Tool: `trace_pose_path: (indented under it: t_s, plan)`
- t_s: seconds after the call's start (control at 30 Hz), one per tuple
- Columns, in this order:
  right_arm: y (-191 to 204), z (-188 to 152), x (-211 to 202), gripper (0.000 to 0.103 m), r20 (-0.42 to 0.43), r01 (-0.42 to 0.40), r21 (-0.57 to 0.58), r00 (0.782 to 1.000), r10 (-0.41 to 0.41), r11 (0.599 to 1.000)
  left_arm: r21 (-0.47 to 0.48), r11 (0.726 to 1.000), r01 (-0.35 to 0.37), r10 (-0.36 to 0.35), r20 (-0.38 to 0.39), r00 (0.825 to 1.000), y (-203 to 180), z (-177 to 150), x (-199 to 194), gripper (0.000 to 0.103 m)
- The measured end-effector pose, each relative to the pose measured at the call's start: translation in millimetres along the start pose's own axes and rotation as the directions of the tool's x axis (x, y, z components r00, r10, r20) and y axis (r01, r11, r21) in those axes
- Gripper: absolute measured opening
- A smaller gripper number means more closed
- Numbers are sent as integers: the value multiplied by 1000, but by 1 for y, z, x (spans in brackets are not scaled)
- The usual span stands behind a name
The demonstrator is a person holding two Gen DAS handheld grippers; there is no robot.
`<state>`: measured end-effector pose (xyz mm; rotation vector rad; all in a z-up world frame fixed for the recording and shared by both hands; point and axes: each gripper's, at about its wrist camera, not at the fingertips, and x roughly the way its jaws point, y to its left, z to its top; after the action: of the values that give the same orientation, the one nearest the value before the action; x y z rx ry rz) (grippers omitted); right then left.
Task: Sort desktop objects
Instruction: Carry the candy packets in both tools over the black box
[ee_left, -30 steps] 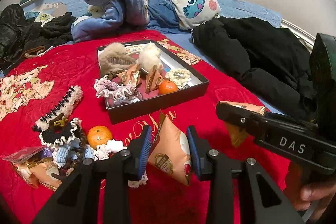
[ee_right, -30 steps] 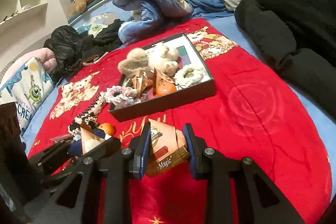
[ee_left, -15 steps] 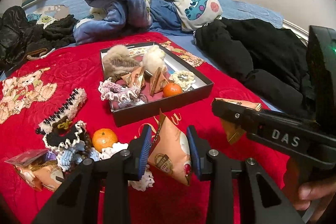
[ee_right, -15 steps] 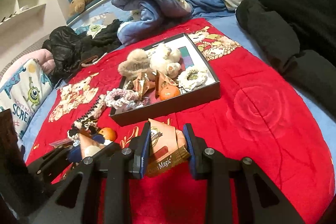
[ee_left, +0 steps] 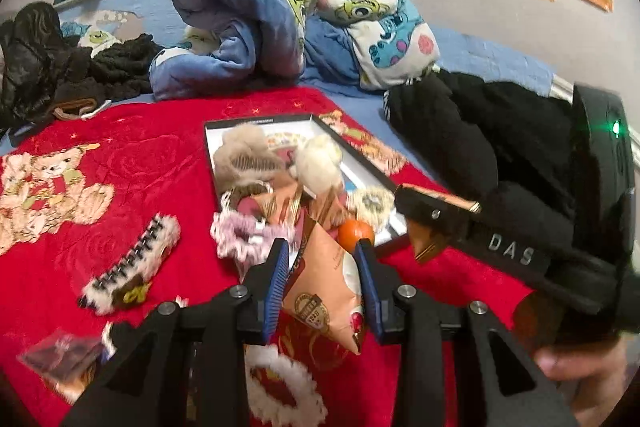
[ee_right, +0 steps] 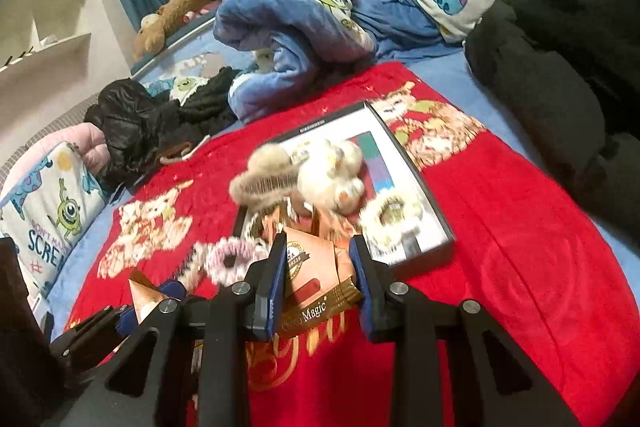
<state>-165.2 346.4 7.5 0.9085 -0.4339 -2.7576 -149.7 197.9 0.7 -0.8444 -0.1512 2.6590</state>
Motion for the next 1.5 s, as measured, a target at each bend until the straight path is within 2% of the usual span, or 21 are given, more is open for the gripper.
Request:
trace_pose_path:
  t_s: [0.1, 0.2, 0.3, 0.37, 0.47, 0.6, 0.63, 0.7, 0.77, 0.93, 1.03, 1.27, 1.5]
  plan:
    - [-9, 2, 6, 29, 28, 1, -4, 1000, -1, 1000, 39, 998, -39, 40, -1, 999, 2, 11, 20, 35]
    - [-24, 5, 16, 29, 34, -32, 26, 999, 31, 999, 24, 1000, -12, 12, -5, 1000, 6, 18, 38, 36]
    - [-26, 10, 24, 29, 63, -39, -22, 997, 40, 999, 32, 999, 6, -6, 15, 1000, 8, 25, 57, 35]
    - [-27, 14, 34, 29, 72, -61, -43, 995, 64, 997, 44, 999, -23, 21, 34, 999, 8, 31, 74, 36]
    - [-27, 23, 51, 29, 112, -67, -84, 991, 76, 994, 31, 999, -27, 25, 60, 998, 10, 40, 94, 36]
    - [-33, 33, 67, 29, 174, -83, -71, 980, 94, 994, 65, 997, -49, 41, 130, 991, 11, 38, 100, 36]
    - [-34, 33, 68, 29, 186, -87, -71, 977, 99, 994, 64, 997, -40, 31, 126, 992, 13, 37, 101, 36]
    - [-35, 30, 68, 29, 201, -79, -77, 975, 93, 994, 60, 996, -68, 60, 123, 991, 18, 35, 105, 36]
    - [-37, 26, 65, 29, 232, -82, -74, 968, 97, 994, 46, 997, -55, 49, 113, 992, 23, 33, 108, 36]
    - [-57, 20, 56, 29, 300, -157, -11, 942, 153, 988, 64, 996, -58, 49, 136, 989, 20, 26, 105, 36]
    - [-57, 20, 60, 29, 278, -167, -7, 947, 162, 986, 80, 995, -67, 53, 156, 986, 16, 25, 100, 36]
    - [-25, 14, 72, 30, 211, -103, -158, 968, 135, 982, 101, 991, -92, 77, 143, 987, 13, 21, 104, 35]
    - [-37, 14, 81, 30, 172, -102, -98, 978, 118, 990, 115, 989, -95, 78, 149, 986, 11, 19, 104, 35]
